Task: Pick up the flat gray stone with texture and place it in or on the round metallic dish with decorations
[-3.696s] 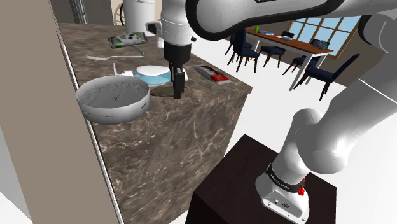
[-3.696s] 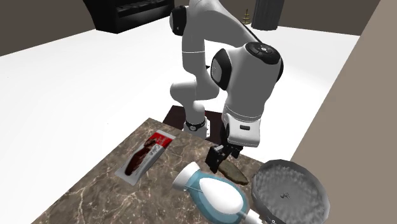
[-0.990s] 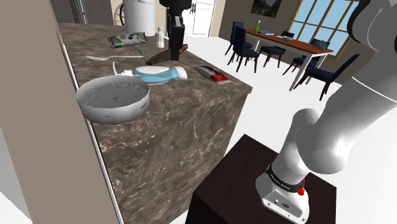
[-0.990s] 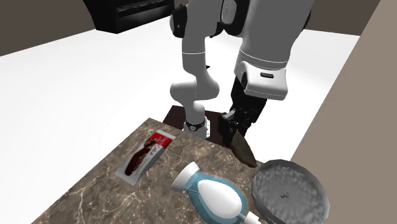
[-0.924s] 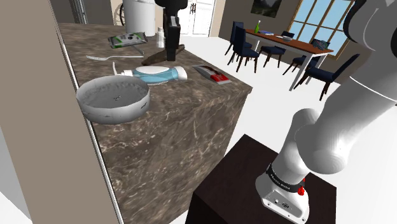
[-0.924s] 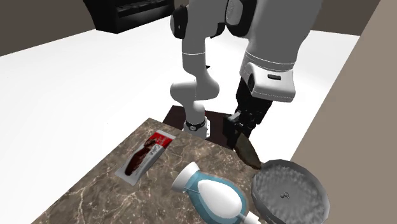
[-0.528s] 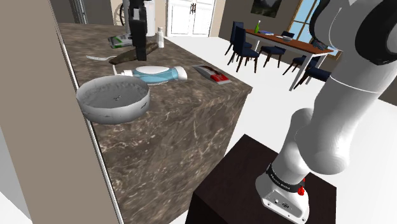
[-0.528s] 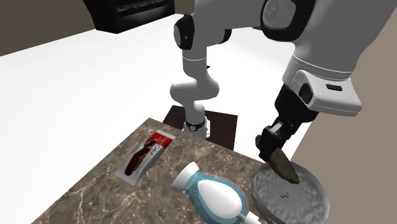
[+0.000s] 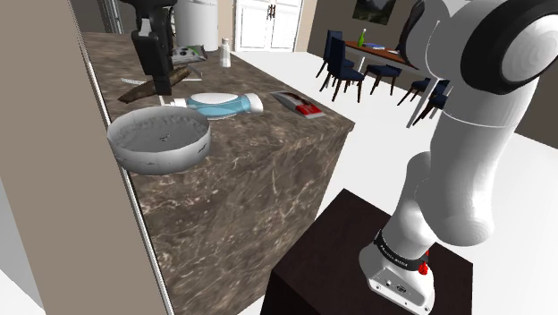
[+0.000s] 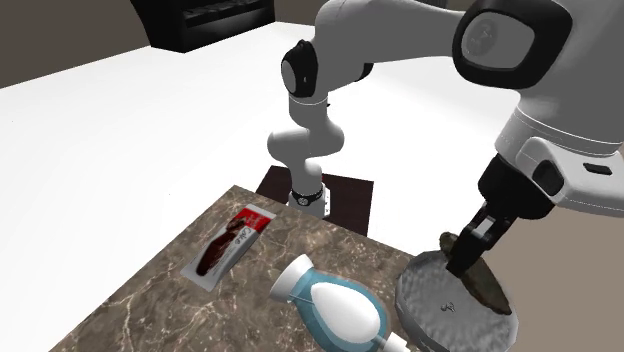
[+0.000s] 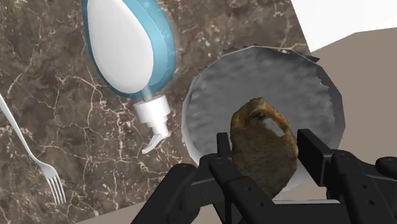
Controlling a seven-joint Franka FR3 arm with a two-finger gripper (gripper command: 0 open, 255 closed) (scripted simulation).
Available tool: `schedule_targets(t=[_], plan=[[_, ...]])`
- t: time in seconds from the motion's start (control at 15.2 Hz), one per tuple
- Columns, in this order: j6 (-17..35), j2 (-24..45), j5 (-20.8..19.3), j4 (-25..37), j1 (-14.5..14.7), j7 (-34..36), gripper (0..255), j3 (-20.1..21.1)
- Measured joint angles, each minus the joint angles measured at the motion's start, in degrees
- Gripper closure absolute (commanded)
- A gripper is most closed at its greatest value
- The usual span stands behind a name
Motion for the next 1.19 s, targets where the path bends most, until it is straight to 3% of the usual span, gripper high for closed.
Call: schedule_targets(t=[0.73,1.19], plan=[[9.85,-3.1,1.08,-12.83,-1.12,0.81,255,-0.28],[11.03,-3.57,1.21,-14.44,-1.23,0.91,255,-0.31]])
